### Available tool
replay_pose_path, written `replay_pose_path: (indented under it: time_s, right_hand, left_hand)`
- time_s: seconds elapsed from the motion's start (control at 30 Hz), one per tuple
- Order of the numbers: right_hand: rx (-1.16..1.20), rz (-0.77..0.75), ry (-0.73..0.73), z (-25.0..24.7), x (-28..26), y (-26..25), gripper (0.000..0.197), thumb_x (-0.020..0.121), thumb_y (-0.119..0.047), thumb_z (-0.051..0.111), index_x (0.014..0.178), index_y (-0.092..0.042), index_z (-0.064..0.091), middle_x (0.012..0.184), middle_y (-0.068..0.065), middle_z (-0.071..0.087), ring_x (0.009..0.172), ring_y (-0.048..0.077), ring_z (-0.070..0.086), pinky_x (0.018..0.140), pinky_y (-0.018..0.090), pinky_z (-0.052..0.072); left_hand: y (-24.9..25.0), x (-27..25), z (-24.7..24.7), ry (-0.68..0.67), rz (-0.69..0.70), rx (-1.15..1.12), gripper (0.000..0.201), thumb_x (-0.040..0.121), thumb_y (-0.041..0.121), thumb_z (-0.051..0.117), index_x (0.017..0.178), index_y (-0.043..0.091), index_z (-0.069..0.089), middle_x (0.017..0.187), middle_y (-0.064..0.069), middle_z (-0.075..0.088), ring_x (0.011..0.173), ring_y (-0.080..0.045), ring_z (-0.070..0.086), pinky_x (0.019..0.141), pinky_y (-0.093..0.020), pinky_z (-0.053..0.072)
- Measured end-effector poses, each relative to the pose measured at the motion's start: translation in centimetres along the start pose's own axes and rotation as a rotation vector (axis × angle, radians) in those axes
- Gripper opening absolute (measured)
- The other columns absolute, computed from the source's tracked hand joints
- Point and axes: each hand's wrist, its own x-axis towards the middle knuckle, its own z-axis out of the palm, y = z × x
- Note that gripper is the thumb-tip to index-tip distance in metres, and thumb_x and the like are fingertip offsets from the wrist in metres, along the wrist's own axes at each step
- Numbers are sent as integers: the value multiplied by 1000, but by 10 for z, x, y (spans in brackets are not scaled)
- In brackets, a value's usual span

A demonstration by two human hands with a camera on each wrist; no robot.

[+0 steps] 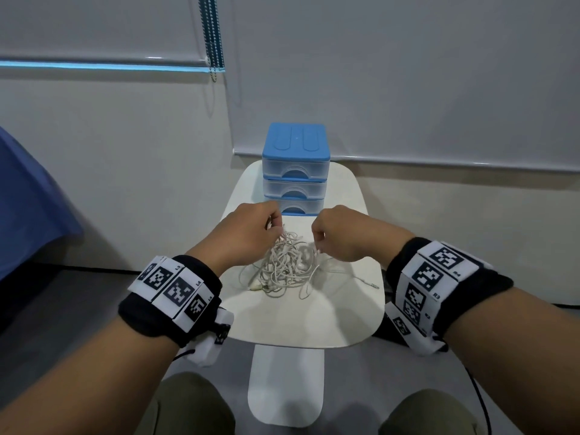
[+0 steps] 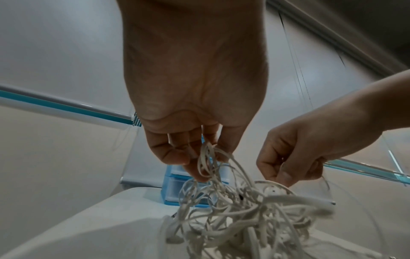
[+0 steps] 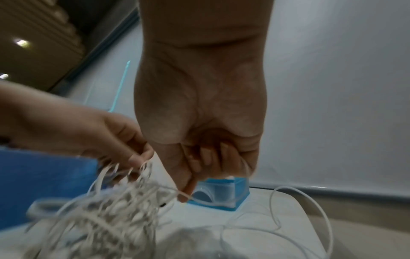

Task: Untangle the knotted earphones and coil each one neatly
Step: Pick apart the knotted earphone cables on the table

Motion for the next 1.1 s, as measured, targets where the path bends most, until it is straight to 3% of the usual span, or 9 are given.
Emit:
replay_pose_path:
  time_s: [0.17, 0.27, 0.37, 0.57, 0.7, 0.83, 0.93, 1.0, 1.1]
  right_hand:
    - [40, 224, 95, -18, 5, 35, 12, 95, -15, 44, 97, -14, 56, 109, 11, 60, 89, 32, 54, 74, 34, 44]
    - [194, 338, 353, -34, 2, 54, 14, 94, -11, 47, 90, -15, 60, 98, 11, 63, 84, 33, 57, 72, 34, 47]
    - [453, 289, 530, -46, 0, 56, 17, 97, -10, 49, 92, -17, 64, 91, 3, 61, 86, 29, 56, 72, 33, 45]
    - [529, 220, 342, -25, 9, 45, 31, 98, -6, 45, 90, -30, 63, 106, 5, 65, 76, 19, 60, 59, 28, 41]
    - [610, 255, 338, -15, 5, 41, 27, 97, -12, 50, 108, -31, 66, 116, 1, 64, 85, 18, 61, 68, 28, 42]
    - [719, 70, 368, -15, -11, 19, 10, 92, -14, 64, 94, -20, 72, 93, -3, 68, 76, 10, 57, 63, 16, 44]
    - [694, -56, 172, -15, -20, 8, 7, 88, -14, 71, 81, -16, 74, 80, -2, 71, 66, 5, 58, 66, 21, 46]
    - [680, -83, -33, -8, -21, 6, 4, 87, -16, 74, 85, -16, 76, 84, 2, 73, 64, 6, 62, 67, 26, 51]
    - [492, -65, -177, 9, -16, 2, 24, 85, -24, 80, 108, -23, 73, 106, 0, 70, 90, 16, 67, 87, 33, 53]
  left_hand:
    - [-14, -3, -11, -25, -52, 34, 10, 98, 23, 61, 89, 27, 61, 95, 4, 66, 81, -19, 61, 78, -41, 54]
    - [-21, -4, -15, 14, -91, 56, 12, 96, 22, 62, 86, 29, 61, 93, 5, 66, 82, -20, 62, 79, -41, 55]
    - [-16, -6, -10, 38, -117, 66, 12, 92, 21, 62, 85, 30, 63, 92, 7, 65, 83, -18, 63, 78, -39, 55]
    - [-17, -10, 1, 69, -166, 28, 17, 90, 20, 64, 85, 35, 59, 91, 8, 63, 83, -18, 61, 74, -36, 52]
    - [-22, -20, -3, 116, -179, -146, 33, 92, 24, 70, 117, 32, 51, 109, 3, 59, 91, -18, 61, 76, -38, 49]
    - [-1, -30, -1, 17, -60, -154, 59, 81, 44, 81, 129, 41, 48, 127, 7, 41, 119, -14, 44, 99, -37, 42]
    - [5, -27, 14, -156, -55, 66, 69, 70, 56, 85, 127, 43, 50, 127, 9, 36, 121, -16, 36, 102, -40, 40]
    - [0, -20, 23, -190, -124, 102, 73, 64, 51, 89, 125, 39, 52, 124, 7, 39, 115, -17, 45, 97, -38, 46]
    - [-4, -8, 27, -163, -184, 95, 59, 68, 41, 87, 117, 32, 56, 117, 3, 50, 100, -19, 56, 79, -31, 47]
